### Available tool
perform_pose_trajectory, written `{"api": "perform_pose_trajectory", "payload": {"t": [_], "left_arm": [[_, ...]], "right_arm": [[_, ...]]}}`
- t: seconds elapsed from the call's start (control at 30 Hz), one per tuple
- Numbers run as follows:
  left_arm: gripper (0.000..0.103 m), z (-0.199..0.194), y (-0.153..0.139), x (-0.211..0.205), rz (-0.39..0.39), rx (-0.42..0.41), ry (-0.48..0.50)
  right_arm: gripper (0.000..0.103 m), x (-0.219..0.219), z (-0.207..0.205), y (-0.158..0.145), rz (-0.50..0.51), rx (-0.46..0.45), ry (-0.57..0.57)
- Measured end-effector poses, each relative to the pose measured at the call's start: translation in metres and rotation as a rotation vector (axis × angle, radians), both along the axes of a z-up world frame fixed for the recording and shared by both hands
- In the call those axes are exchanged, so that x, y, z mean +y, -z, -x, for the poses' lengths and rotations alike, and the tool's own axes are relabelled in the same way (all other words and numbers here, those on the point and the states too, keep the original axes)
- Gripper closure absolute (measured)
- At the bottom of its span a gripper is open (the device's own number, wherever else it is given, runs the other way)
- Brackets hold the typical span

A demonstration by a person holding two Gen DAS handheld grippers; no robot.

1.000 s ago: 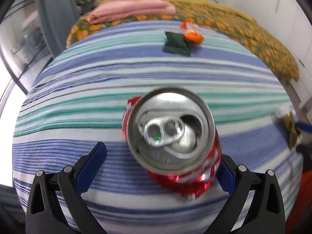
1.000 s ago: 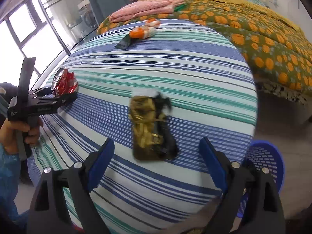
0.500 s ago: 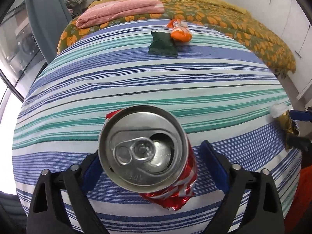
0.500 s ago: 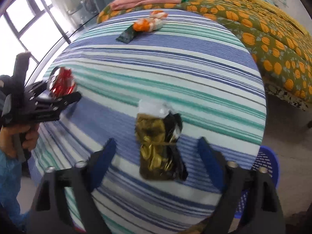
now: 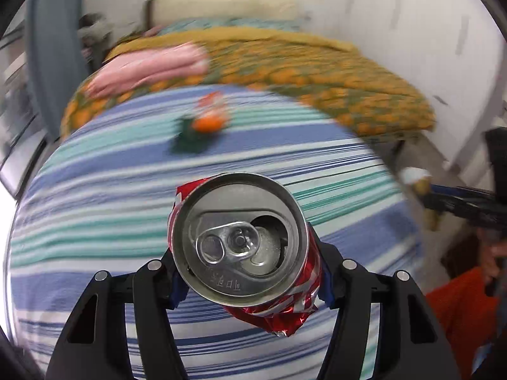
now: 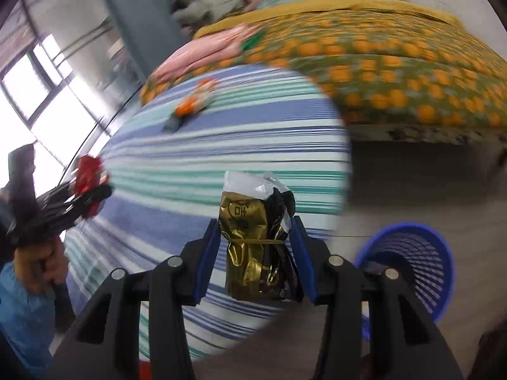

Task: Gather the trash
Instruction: 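Carry the can and gold wrapper over the blue wastebasket and open both tools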

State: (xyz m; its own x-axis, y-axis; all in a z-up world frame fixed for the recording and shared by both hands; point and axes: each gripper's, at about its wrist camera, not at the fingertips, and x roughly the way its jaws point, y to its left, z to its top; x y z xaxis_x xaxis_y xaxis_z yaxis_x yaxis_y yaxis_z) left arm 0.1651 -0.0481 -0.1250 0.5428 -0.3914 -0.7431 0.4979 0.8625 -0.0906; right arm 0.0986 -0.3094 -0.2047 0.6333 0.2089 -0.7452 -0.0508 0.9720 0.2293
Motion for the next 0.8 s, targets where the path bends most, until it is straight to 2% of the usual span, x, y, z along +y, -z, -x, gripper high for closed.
{"api": "perform_pose_trajectory", "payload": {"t": [0.13, 0.3, 0.5, 0.73, 0.8], "left_arm": [[0.042, 0.025, -0.018, -0.08, 0.052, 0.002, 0.161], [0.041, 0.049, -0.016, -0.178, 0.102, 0.053, 0.333], [0.041, 0.053, 0.029, -0.285, 0.047, 0.13, 0.403], [0.04, 0.04, 0.098, -0.352, -0.042, 0.178, 0.423], [0.03, 0.036, 0.11, -0.364, -0.047, 0.186, 0.426]], "right_arm": [[0.058, -0.074, 0.017, -0.003, 0.002, 0.0, 0.152], [0.058, -0.143, 0.038, 0.01, -0.007, 0.024, 0.288], [0.058, -0.2, 0.054, 0.035, -0.021, 0.045, 0.396], [0.057, -0.24, 0.062, 0.062, -0.113, 0.038, 0.463], [0.053, -0.244, 0.06, 0.064, -0.141, 0.035, 0.474]]}}
